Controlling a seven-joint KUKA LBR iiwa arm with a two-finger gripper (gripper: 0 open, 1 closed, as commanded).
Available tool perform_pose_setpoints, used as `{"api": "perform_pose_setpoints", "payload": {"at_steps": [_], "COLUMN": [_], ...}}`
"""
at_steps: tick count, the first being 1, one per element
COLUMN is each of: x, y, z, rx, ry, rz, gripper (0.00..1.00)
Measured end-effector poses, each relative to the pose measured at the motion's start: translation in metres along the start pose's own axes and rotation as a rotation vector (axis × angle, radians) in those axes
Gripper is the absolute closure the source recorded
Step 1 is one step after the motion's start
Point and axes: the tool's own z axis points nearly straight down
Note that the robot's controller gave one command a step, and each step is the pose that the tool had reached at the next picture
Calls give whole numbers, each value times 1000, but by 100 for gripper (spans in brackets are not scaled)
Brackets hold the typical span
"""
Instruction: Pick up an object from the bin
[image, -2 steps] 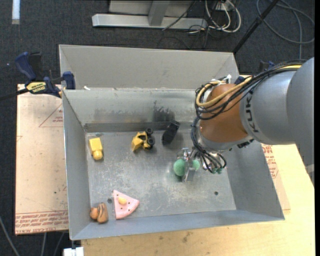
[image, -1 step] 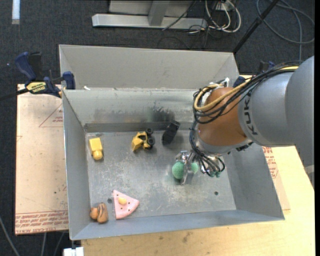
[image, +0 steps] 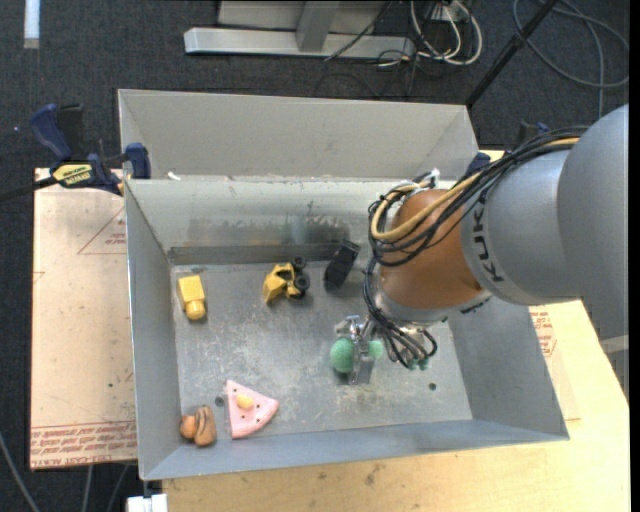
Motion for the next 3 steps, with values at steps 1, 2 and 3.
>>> {"api": "perform_pose_setpoints", "payload": {"at_steps": [1, 2, 3], "x": [0, 0, 0], "y": [0, 0, 0], "z": [0, 0, 0], "rx": [1, 1, 1], "ry": [0, 0, 0], "rz": [0, 0, -1], "gripper": [0, 100, 100]}}
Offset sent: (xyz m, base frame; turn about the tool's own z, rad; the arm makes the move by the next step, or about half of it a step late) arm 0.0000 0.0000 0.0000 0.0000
